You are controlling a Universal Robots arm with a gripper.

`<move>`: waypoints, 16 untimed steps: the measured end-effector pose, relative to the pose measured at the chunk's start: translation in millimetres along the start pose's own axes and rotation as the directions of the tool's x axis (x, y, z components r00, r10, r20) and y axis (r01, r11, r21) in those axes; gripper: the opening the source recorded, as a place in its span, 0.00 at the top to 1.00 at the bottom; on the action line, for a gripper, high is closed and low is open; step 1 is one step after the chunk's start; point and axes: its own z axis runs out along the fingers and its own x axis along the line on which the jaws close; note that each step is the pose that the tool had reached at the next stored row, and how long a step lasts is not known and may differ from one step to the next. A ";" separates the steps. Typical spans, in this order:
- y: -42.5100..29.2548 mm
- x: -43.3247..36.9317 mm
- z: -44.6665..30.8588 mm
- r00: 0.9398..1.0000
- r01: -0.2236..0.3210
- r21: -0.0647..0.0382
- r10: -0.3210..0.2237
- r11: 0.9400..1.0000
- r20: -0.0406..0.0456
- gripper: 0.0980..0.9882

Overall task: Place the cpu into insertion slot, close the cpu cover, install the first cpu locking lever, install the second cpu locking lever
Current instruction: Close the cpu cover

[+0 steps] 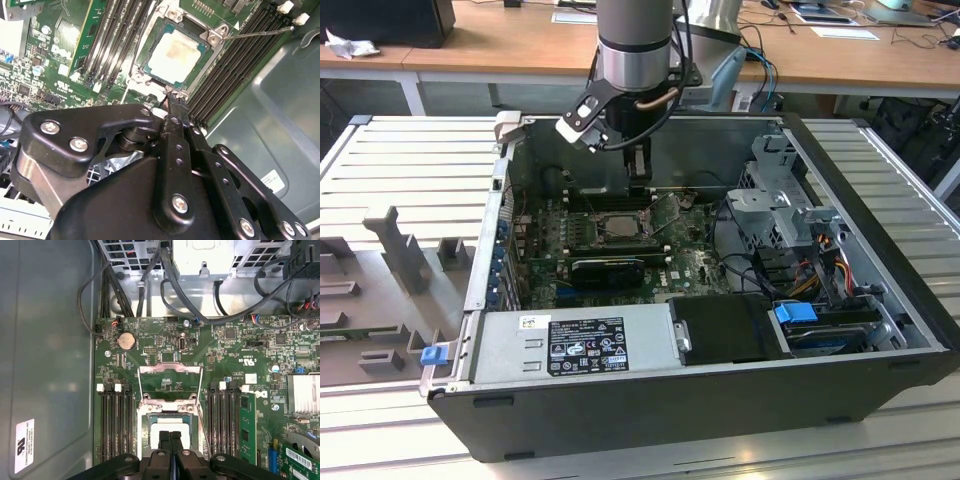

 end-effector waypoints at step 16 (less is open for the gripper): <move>6.6 0.3 -3.9 1.000 0.000 0.000 0.000 1.000 0.000 0.99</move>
